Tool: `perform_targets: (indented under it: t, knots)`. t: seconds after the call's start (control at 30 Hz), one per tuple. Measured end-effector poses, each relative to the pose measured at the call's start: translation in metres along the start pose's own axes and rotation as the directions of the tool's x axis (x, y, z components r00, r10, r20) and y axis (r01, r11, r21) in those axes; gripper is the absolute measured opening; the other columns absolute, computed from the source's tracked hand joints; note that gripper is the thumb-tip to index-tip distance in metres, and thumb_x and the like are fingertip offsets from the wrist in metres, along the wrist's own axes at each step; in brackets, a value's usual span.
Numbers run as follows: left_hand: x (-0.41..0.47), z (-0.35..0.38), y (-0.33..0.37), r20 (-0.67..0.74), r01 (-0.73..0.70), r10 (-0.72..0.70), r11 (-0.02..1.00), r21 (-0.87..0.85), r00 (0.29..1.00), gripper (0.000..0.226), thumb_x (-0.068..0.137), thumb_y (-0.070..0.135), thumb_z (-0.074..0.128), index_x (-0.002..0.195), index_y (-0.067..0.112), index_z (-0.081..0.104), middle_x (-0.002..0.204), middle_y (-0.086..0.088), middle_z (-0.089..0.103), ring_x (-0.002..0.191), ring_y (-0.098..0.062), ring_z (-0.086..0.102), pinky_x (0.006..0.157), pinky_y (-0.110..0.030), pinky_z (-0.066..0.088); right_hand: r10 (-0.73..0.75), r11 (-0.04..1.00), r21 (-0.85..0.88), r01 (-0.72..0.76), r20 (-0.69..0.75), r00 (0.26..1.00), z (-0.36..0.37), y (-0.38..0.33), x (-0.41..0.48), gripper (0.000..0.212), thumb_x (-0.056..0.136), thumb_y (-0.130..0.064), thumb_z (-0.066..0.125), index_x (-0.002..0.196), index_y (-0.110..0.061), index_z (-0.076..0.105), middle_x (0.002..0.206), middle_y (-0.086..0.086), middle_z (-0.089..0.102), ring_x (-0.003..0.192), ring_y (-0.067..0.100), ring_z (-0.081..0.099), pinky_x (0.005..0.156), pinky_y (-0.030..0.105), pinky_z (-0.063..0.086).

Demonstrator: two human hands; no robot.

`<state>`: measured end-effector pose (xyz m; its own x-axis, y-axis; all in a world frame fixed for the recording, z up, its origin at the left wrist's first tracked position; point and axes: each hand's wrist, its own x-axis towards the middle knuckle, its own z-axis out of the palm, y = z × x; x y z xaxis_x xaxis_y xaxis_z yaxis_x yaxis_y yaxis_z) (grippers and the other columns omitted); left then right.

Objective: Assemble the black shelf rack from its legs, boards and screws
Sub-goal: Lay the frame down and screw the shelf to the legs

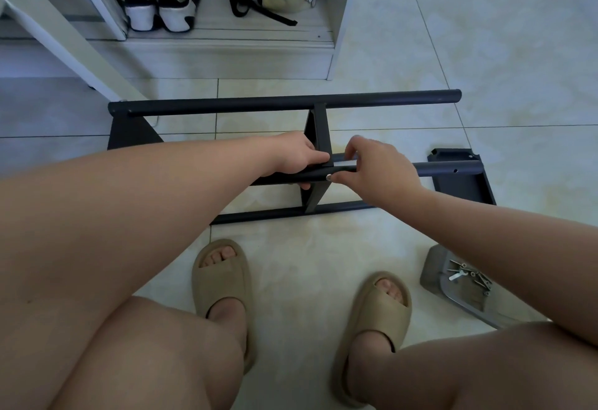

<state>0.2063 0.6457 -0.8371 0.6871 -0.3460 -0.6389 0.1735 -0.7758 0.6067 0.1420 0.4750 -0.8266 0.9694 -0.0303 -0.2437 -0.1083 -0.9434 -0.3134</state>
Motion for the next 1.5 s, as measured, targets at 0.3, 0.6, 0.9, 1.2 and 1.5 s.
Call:
perform_targets:
  t: [0.3, 0.6, 0.9, 1.2, 1.5]
  knots:
    - [-0.001, -0.013, -0.009, -0.059, 0.012, -0.008, 0.998, 0.061, 0.998, 0.035, 0.099, 0.048, 0.050, 0.089, 0.020, 0.069, 0.070, -0.001, 0.076, 0.060, -0.010, 0.064, 0.072, -0.032, 0.046, 0.040, 0.999, -0.020, -0.040, 0.000, 0.999, 0.007, -0.013, 0.011, 0.042, 0.083, -0.065, 0.069, 0.095, -0.025, 0.062, 0.095, -0.006, 0.052, 0.085, 0.020, 0.055, 0.057, 0.030, 0.035]
    - [-0.015, -0.003, -0.003, -0.305, 0.023, 0.055, 0.969, 0.246, 0.951, 0.041, 0.100, 0.051, 0.046, 0.110, 0.012, 0.057, 0.101, -0.008, 0.069, 0.092, -0.027, 0.063, 0.072, -0.035, 0.046, -0.225, 0.974, 0.029, 0.224, 0.104, 0.969, -0.003, 0.019, -0.010, 0.044, 0.098, -0.039, 0.063, 0.139, -0.024, 0.055, 0.112, -0.006, 0.050, 0.098, 0.017, 0.056, 0.087, 0.038, 0.050]
    - [-0.024, 0.037, 0.073, -0.232, -0.371, 0.778, 0.511, 0.776, 0.584, 0.036, 0.100, 0.041, 0.046, 0.126, 0.016, 0.054, 0.132, -0.006, 0.054, 0.119, -0.029, 0.048, 0.095, -0.044, 0.043, -0.181, 0.919, -0.302, 0.253, 0.247, 0.952, -0.025, 0.141, -0.070, 0.060, 0.102, -0.041, 0.054, 0.157, -0.032, 0.030, 0.155, -0.004, 0.038, 0.140, 0.021, 0.037, 0.106, 0.041, 0.044]
    - [0.017, 0.157, 0.115, 0.256, -0.640, 0.792, 0.209, 0.739, 0.554, 0.032, 0.100, 0.037, 0.046, 0.123, 0.016, 0.054, 0.132, -0.006, 0.053, 0.110, -0.028, 0.052, 0.086, -0.040, 0.045, 0.108, 0.901, -0.429, 0.061, 0.359, 0.927, 0.002, 0.279, -0.129, 0.064, 0.102, -0.052, 0.046, 0.159, -0.039, 0.019, 0.163, -0.007, 0.024, 0.149, 0.022, 0.025, 0.114, 0.041, 0.036]
    - [0.060, 0.272, 0.084, 0.465, -0.690, 0.576, 0.260, 0.676, 0.672, 0.051, 0.093, 0.041, 0.058, 0.140, 0.031, 0.041, 0.159, -0.007, 0.026, 0.133, -0.032, 0.038, 0.096, -0.043, 0.042, 0.327, 0.942, -0.239, -0.237, 0.480, 0.814, 0.079, 0.350, -0.129, 0.054, 0.099, -0.030, 0.053, 0.152, -0.034, 0.039, 0.147, 0.002, 0.046, 0.133, 0.030, 0.048, 0.099, 0.042, 0.047]
